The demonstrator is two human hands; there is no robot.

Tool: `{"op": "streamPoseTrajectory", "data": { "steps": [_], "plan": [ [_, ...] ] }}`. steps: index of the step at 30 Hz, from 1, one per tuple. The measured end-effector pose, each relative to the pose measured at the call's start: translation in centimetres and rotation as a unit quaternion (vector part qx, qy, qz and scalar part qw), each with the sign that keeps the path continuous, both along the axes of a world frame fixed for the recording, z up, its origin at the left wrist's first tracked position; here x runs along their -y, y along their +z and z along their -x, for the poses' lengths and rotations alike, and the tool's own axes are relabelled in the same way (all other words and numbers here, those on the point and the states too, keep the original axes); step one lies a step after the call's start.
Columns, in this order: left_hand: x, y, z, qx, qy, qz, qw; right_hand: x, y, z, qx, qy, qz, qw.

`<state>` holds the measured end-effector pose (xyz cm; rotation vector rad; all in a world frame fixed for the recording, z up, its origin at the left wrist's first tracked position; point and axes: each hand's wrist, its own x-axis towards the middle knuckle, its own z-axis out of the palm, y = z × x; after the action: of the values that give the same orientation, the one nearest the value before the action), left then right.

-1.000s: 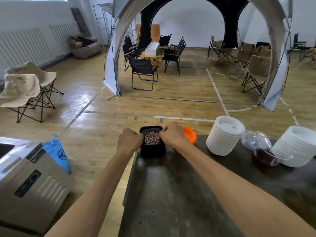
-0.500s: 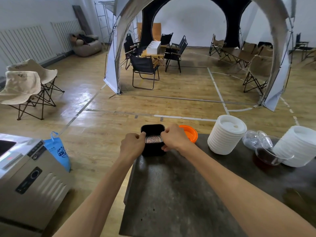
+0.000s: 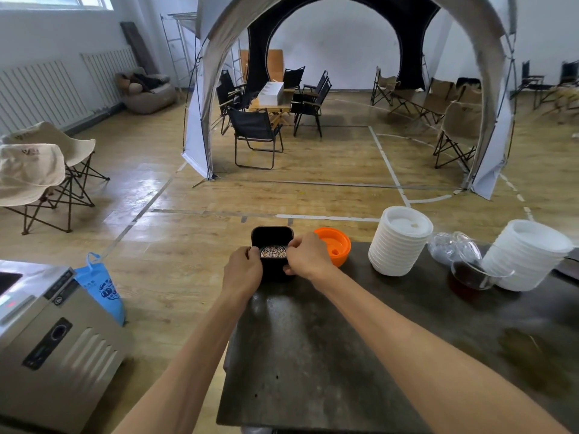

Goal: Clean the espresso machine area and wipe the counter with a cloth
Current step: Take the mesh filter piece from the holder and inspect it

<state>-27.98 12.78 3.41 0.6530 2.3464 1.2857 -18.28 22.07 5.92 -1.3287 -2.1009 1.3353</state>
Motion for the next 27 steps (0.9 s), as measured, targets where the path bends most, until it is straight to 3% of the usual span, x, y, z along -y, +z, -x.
{"op": "streamPoseTrajectory", "data": {
  "steps": [6,14,20,27],
  "plan": [
    [1.4,3.4,-2.8,-0.123,0.022,-0.109,0.986,-0.2,1.4,-4.9,-0.004,0.002,-0.026,1.0],
    [-3.2,9.2,-13.9,-0.062,-0.234,-0.219,0.945,-1.4,6.4,-19.2,-0.031,-0.038,-0.046,0.998],
    [-9.1,8.9,-25.3,-0.036,-0.363,-0.214,0.906,-5.3,7.3,-31.1,-0.021,-0.125,-0.049,0.991],
    [-17.4,5.0,-38.4,0.016,-0.441,-0.123,0.889,-12.8,3.8,-43.5,0.038,-0.184,-0.058,0.981]
  ]
}}
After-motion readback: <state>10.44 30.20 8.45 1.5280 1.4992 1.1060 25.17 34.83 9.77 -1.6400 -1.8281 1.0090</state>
